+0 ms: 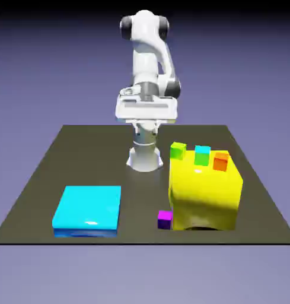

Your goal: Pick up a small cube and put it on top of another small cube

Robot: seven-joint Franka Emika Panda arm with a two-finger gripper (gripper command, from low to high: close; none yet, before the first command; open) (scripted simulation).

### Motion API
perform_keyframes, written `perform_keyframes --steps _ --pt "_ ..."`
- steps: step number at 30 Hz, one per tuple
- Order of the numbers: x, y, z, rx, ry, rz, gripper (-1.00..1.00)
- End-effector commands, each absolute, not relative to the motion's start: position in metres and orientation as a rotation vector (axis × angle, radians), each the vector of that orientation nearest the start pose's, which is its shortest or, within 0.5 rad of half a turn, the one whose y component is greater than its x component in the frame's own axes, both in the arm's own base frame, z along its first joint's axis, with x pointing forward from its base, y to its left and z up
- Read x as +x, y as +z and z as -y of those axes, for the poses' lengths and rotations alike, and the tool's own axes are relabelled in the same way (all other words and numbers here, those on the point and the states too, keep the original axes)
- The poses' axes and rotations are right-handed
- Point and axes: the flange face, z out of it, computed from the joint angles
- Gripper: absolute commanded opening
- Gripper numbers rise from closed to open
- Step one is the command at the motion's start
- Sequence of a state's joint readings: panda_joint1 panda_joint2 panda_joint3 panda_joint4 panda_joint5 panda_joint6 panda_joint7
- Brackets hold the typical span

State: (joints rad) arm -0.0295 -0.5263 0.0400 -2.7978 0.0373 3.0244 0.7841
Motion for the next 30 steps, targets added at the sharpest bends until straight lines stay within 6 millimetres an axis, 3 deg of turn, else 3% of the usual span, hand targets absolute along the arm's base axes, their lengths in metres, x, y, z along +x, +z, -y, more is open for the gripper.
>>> perform_keyframes --steps 1,9,18,25,27,30 --pt "0.402 0.434 0.001 -2.454 -0.928 -1.142 0.00" --pt "0.434 0.332 0.023 -2.173 -0.463 -1.818 0.00" --pt "0.439 0.222 0.027 -1.539 0.161 -2.414 0.00" --pt "0.438 0.168 0.008 -0.867 0.703 -2.643 0.00" --pt "0.439 0.166 0.006 -0.815 0.743 -2.649 0.00" --pt "0.443 0.142 -0.005 -0.814 0.746 -2.642 0.00"
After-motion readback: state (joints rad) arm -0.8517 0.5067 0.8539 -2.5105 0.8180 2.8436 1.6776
